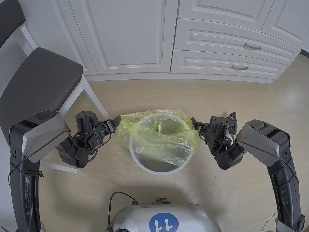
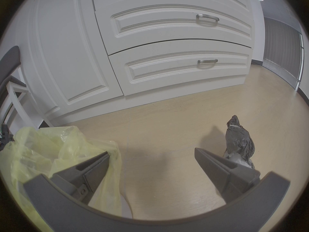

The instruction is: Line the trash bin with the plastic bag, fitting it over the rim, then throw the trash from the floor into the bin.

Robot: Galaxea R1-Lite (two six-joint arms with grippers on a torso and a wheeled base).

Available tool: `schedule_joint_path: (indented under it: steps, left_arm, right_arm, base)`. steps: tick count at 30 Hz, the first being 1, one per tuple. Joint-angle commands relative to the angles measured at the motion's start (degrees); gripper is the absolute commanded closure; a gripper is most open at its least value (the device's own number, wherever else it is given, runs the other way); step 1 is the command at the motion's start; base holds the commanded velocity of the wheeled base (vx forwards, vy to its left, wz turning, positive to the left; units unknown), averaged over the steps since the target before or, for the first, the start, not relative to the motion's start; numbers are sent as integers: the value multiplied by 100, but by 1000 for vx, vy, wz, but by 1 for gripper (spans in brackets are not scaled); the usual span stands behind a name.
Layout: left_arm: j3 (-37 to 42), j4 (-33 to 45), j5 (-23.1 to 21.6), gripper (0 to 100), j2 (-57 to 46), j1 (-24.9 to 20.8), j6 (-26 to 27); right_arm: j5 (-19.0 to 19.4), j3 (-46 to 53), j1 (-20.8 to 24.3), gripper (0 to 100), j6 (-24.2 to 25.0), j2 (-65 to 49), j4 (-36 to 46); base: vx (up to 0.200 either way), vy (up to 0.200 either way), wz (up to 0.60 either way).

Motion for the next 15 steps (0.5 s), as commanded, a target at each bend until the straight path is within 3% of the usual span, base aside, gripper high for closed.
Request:
schedule_joint_path:
  steps: [1, 15]
  left_arm:
    - [224, 95, -31, 0, -310, -12, 20]
    - [734, 789, -321, 0, -1286, -64, 82]
  right_arm:
    - [14, 213, -32, 0, 3, -301, -28]
    - [67, 1549, 47, 0, -322, -1927, 333]
  base:
    - [0, 0, 0]
    - [0, 0, 0]
